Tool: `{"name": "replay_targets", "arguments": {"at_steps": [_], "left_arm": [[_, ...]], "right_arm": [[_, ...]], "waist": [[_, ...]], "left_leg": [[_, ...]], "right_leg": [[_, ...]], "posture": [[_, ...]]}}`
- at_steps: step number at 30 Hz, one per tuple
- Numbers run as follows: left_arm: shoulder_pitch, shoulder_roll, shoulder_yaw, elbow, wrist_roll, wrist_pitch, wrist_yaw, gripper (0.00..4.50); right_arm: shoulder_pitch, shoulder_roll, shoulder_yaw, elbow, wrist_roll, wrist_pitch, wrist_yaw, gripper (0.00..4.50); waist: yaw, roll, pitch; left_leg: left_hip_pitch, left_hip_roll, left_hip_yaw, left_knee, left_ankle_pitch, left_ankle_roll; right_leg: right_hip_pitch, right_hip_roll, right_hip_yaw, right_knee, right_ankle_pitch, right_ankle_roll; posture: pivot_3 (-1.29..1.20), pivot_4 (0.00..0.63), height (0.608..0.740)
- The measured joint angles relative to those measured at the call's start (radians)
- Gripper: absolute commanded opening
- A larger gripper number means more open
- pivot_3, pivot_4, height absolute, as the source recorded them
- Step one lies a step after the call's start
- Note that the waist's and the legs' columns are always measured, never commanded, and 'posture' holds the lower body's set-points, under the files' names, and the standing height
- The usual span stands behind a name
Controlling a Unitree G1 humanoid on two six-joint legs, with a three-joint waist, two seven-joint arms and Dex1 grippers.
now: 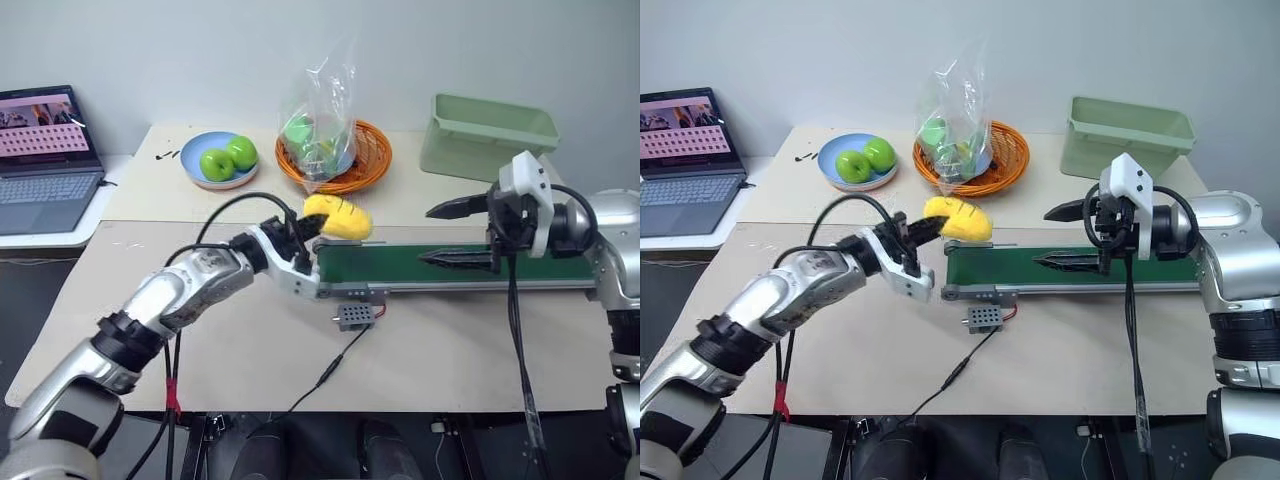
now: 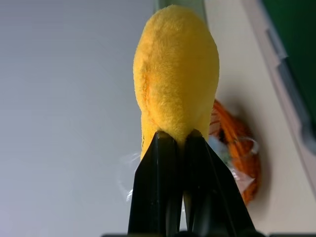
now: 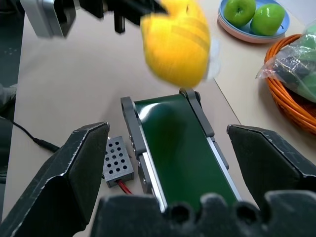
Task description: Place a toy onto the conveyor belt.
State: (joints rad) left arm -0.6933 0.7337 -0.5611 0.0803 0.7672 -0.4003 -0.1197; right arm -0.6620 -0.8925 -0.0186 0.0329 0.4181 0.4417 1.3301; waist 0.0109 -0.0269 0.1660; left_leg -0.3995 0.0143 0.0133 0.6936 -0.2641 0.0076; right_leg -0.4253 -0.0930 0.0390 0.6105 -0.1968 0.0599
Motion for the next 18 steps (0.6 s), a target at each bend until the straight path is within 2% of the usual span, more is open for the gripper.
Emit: {"name": "replay_targets", "arguments": {"at_steps": [9,18], "left_arm": [[-0.057,-0.107,-0.01,0.26,0.09,-0.142,0.069,0.01],[-0.105,-0.161,-0.01,0.439,0.092,-0.236,0.069,0.01]], "right_arm": [[0.067,-0.02,-0.037,-0.07,0.02,0.014,-0.028,4.5],[0.125,-0.036,-0.073,-0.126,0.037,0.046,-0.071,4.5]], "waist": [[0.001,0.0,0.0],[-0.001,0.0,0.0]], "left_leg": [[0.0,0.0,0.0,0.0,0.0,0.0],[0.0,0.0,0.0,0.001,0.0,0.0]], "right_leg": [[0.0,0.0,0.0,0.0,0.0,0.001],[0.0,0.0,0.0,0.001,0.001,0.001]], "posture": [[0.0,0.15,0.74],[0.0,0.15,0.74]]}}
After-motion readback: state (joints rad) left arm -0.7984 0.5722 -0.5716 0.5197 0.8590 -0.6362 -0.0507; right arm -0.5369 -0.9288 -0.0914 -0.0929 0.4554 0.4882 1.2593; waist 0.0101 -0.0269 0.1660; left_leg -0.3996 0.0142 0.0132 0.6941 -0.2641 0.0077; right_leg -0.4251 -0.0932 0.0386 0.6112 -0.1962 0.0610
